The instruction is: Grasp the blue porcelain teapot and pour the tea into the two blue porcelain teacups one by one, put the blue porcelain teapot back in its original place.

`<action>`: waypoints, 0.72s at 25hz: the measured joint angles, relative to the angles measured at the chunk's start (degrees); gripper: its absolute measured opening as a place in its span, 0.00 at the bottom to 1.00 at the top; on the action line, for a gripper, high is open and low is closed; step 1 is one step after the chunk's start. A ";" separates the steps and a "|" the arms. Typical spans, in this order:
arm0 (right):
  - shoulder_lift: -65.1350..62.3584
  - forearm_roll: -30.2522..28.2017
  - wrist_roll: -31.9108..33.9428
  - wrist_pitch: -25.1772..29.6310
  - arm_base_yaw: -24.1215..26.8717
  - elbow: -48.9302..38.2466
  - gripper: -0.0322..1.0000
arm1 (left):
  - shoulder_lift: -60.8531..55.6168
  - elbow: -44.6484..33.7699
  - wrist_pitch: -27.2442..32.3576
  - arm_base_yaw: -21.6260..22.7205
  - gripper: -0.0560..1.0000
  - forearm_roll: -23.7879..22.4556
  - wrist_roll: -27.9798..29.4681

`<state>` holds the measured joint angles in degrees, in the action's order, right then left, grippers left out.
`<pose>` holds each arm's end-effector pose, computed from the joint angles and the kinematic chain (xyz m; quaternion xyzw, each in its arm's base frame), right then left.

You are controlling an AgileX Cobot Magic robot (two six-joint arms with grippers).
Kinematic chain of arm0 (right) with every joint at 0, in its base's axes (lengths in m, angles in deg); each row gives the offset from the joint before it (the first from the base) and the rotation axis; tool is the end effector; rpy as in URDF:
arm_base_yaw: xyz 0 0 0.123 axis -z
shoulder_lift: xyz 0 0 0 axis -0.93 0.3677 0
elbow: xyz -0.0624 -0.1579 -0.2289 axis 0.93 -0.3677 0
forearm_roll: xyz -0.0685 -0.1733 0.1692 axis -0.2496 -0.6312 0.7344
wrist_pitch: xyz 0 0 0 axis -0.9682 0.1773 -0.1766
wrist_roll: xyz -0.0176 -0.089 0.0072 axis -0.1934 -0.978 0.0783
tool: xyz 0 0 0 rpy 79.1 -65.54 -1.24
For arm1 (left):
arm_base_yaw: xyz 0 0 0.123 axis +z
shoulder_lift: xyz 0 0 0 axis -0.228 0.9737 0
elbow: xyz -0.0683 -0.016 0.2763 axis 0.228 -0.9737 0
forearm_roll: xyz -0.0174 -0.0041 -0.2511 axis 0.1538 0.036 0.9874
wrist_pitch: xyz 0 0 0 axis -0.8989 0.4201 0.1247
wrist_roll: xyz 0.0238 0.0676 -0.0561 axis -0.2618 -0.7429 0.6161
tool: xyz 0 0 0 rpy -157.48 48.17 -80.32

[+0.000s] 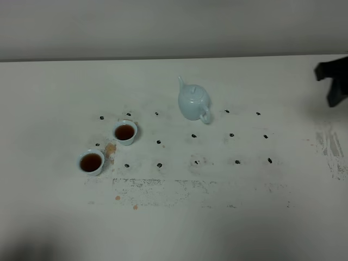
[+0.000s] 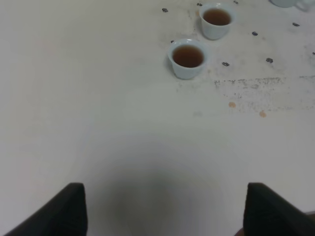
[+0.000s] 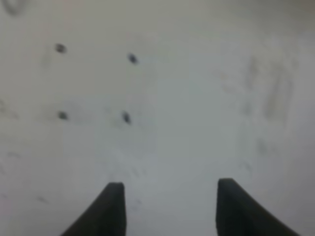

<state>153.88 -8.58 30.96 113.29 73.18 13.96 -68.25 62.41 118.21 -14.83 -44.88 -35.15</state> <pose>0.3237 -0.0173 0.3057 0.0260 0.9915 0.0468 0.1186 -0.0019 -0.0100 0.2661 0.0673 0.8591 -0.0391 0.5059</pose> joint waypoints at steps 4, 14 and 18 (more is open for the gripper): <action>-12.34 -2.31 0.92 0.07 6.69 -11.67 0.38 | 0.00 0.00 0.00 0.00 0.65 0.00 0.00; -46.56 1.91 -5.09 -17.83 6.46 -39.02 0.29 | 0.00 0.00 0.00 0.00 0.65 0.00 0.00; -56.04 4.94 -11.14 -17.94 2.03 -45.90 0.27 | 0.00 0.00 0.00 0.00 0.65 0.00 0.00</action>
<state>97.84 -3.64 19.82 95.35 75.22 -31.93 -68.25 62.41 118.21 -14.83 -44.88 -35.15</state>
